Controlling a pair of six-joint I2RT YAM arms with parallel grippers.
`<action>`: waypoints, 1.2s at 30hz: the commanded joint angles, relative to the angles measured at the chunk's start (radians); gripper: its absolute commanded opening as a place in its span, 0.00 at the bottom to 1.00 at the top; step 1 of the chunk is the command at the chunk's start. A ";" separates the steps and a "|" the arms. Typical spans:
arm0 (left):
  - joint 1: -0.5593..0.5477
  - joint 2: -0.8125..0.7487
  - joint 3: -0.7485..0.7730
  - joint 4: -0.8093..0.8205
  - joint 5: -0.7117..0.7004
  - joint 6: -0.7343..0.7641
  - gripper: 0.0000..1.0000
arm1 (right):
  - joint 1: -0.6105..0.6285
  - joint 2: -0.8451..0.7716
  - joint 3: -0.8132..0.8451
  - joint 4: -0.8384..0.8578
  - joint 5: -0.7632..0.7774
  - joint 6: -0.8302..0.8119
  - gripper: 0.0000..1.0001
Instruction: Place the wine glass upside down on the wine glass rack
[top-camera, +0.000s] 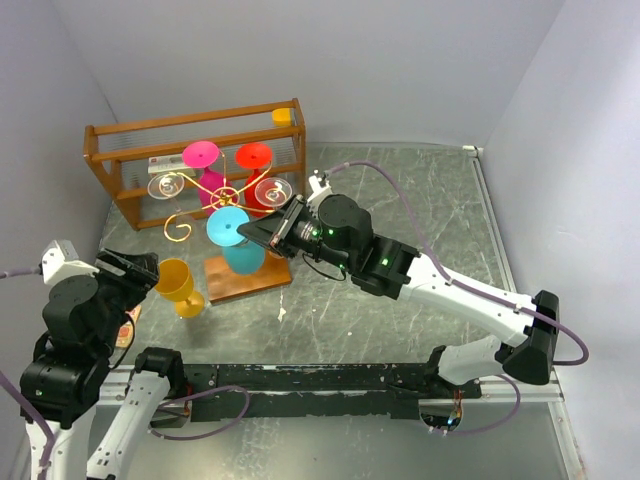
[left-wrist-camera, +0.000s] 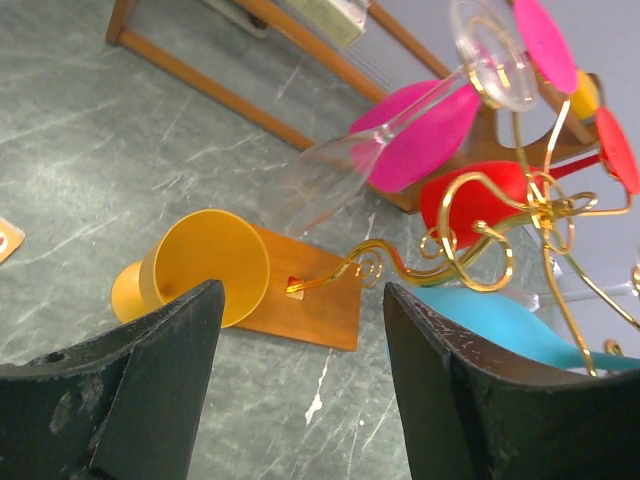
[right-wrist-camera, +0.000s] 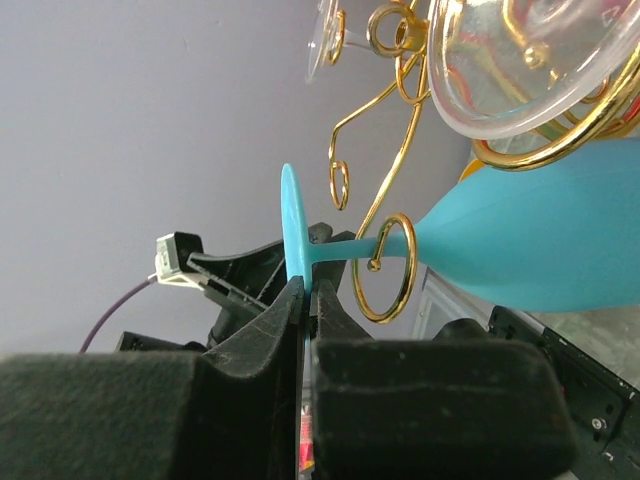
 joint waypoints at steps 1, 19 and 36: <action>0.000 0.018 -0.027 -0.054 -0.057 -0.073 0.76 | -0.016 -0.019 -0.004 0.031 -0.035 -0.041 0.00; 0.000 0.038 -0.128 -0.169 -0.163 -0.271 0.77 | -0.028 -0.063 -0.041 -0.024 -0.077 -0.063 0.00; 0.000 0.034 -0.208 -0.145 -0.196 -0.324 0.75 | -0.040 -0.092 -0.046 -0.065 0.089 -0.086 0.00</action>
